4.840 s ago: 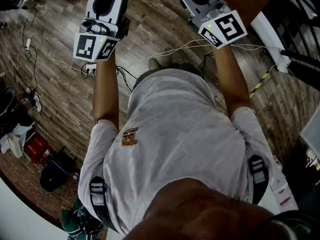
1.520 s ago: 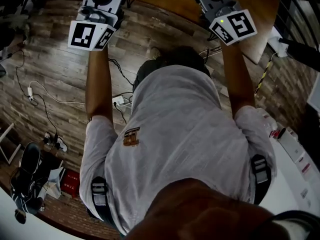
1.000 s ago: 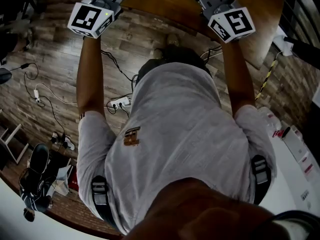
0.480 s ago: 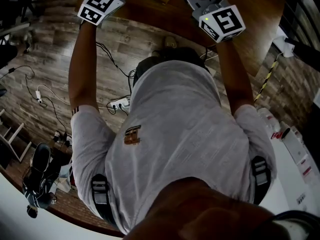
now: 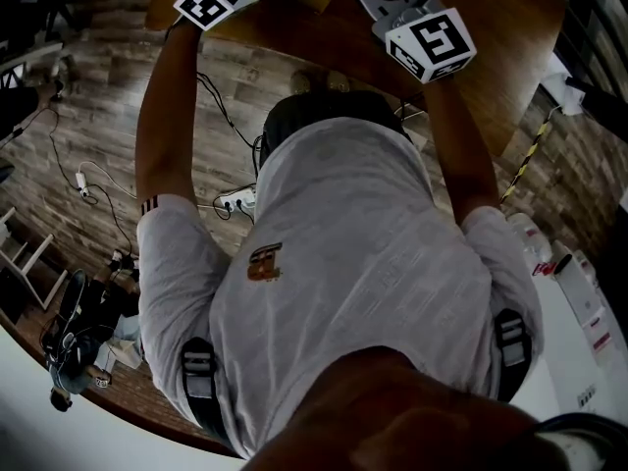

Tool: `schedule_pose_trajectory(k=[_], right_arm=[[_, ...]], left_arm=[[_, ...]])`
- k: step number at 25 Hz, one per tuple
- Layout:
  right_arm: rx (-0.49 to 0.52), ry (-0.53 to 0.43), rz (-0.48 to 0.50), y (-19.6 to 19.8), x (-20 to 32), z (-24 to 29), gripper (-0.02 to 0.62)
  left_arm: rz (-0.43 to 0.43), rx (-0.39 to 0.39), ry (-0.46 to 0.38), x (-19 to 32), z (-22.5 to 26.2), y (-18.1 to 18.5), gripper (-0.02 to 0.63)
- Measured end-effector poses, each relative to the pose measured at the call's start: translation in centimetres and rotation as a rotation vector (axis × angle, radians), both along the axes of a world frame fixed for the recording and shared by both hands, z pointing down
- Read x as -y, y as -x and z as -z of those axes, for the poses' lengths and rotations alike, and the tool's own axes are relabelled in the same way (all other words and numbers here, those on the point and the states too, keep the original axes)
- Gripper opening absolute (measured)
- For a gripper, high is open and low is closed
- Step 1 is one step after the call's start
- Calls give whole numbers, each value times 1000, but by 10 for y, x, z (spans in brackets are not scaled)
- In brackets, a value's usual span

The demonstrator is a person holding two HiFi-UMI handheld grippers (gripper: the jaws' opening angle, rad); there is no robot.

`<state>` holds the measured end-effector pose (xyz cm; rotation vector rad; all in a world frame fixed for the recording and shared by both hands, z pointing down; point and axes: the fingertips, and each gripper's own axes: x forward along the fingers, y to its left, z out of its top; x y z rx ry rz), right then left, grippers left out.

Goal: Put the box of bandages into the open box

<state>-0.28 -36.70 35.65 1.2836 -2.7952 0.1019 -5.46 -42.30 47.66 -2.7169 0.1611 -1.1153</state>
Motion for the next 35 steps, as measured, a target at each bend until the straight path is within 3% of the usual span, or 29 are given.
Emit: schedule_pose_trajectory(k=[7, 22, 35], right_arm=[[-7, 18, -36, -5, 6, -8, 31], [1, 49, -111, -25, 7, -23, 31], [12, 69, -126, -30, 5, -36, 31]], left_arm=[[-38, 82, 44, 14, -36, -3, 109], [-136, 173, 80, 17, -76, -25, 109], [-128, 163, 96, 19, -85, -29, 126]])
